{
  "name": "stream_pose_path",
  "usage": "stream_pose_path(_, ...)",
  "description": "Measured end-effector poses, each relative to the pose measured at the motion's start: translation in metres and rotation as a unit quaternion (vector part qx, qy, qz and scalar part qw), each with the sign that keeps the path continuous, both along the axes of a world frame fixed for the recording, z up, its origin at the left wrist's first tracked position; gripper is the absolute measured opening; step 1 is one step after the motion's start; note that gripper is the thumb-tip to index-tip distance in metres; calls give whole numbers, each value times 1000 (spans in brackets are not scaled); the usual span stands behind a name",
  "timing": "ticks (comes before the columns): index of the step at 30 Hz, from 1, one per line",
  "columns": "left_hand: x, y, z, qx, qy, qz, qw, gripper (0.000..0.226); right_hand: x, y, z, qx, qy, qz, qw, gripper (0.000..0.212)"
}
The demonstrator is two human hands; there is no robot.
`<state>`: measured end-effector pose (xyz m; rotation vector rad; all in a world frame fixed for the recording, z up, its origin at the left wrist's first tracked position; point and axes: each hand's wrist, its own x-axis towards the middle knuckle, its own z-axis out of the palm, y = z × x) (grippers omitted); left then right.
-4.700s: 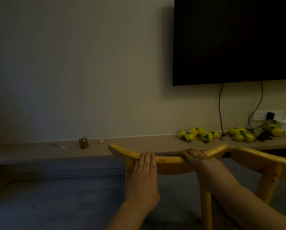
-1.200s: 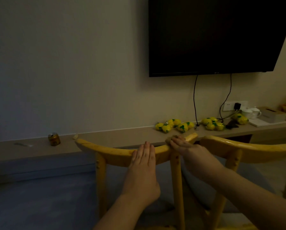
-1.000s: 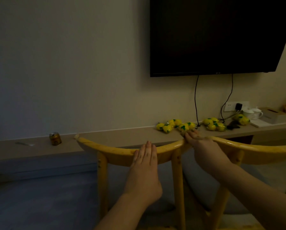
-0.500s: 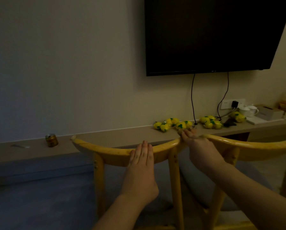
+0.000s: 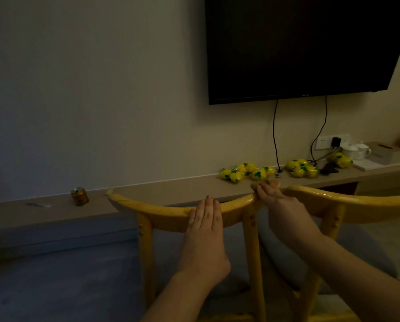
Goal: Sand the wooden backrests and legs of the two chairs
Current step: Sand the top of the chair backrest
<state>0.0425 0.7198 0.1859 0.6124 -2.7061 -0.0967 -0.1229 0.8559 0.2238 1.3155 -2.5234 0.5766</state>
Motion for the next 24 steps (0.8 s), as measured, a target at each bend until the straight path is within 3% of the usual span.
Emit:
stream_pose_path(4, 3, -3, -5, -15, 1, 2, 1000, 109, 16, 0, -24, 9, 15, 92, 996, 84)
stream_pose_path(10, 0, -3, -5, -20, -2, 3, 1000, 112, 20, 5, -49, -101, -34, -21, 994, 75)
stream_pose_path(15, 1, -4, -6, -20, -6, 2, 1000, 109, 28, 4, -85, -91, -58, 5, 994, 77)
stream_pose_path(18, 2, -4, -6, -19, 0, 1, 1000, 108, 17, 8, -82, -142, -59, -16, 988, 63)
stream_pose_path(24, -1, -4, -10, -21, 4, 4, 1000, 109, 32, -7, -81, -217, -38, -3, 975, 63)
